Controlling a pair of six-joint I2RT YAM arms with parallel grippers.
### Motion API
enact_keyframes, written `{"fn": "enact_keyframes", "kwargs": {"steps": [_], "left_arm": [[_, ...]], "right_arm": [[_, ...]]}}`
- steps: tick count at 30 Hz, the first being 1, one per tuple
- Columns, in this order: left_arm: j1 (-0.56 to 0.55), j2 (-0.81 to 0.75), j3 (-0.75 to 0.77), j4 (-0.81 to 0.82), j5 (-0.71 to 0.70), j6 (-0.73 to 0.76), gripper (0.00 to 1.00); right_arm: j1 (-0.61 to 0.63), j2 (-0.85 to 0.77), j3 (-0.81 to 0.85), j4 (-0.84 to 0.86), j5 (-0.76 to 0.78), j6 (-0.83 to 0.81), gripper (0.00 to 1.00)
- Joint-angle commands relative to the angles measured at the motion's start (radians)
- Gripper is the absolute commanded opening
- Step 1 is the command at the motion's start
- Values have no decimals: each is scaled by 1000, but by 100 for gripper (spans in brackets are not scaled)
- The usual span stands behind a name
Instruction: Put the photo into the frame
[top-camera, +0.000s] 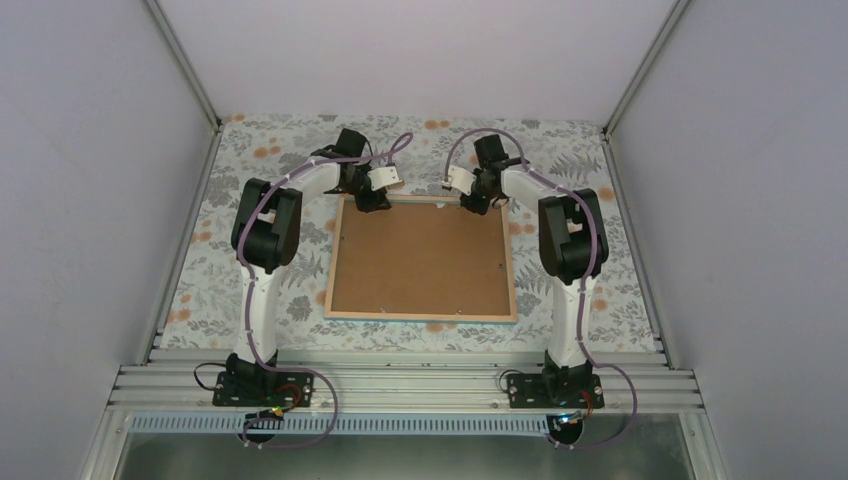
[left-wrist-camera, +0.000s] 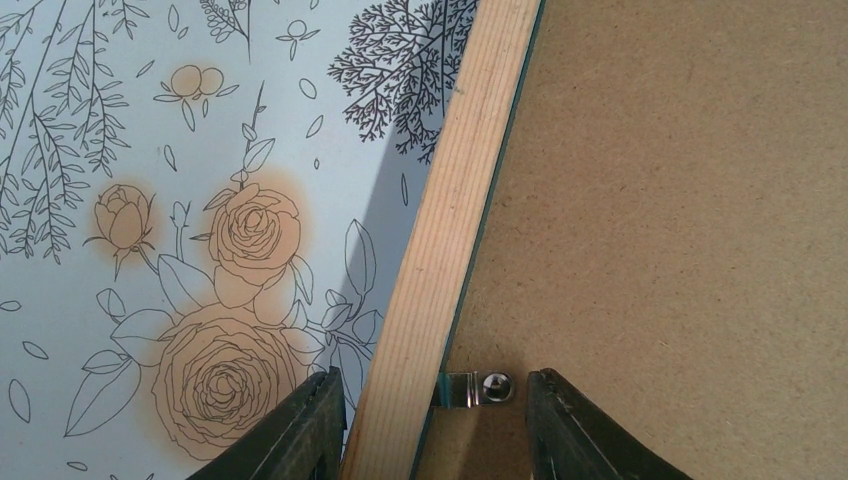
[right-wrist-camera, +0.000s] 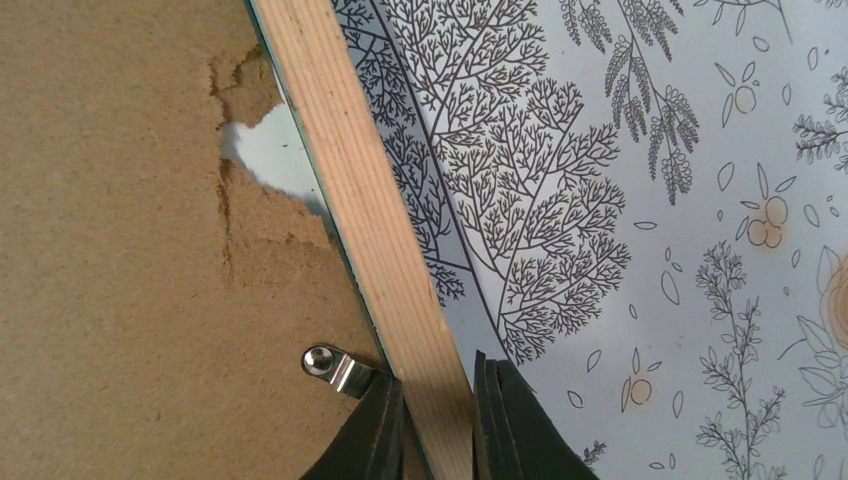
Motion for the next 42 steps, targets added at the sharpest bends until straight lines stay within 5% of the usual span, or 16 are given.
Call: {"fn": "enact_keyframes", "kwargs": {"steps": [1, 7, 17, 23, 32, 42], "left_arm": [[-14, 40, -29, -26, -31, -1, 46], [-12, 38, -28, -24, -25, -11, 46], [12, -65, -37, 94, -45, -92, 50], [9, -174, -129, 203, -94, -126, 55], [-23, -320, -293, 284, -114, -92, 58], [-26, -360, -393, 324, -96, -169, 58]], "right_arm": [[26, 50, -90, -16, 10, 14, 10], [26, 25, -100, -18, -29, 50, 9], [-77, -80, 130, -206, -121, 214, 67], [-154, -283, -53, -265, -107, 423, 79], [-211, -511, -402, -379, -96, 554, 81], [-208, -431, -488, -351, -106, 623, 69]]}}
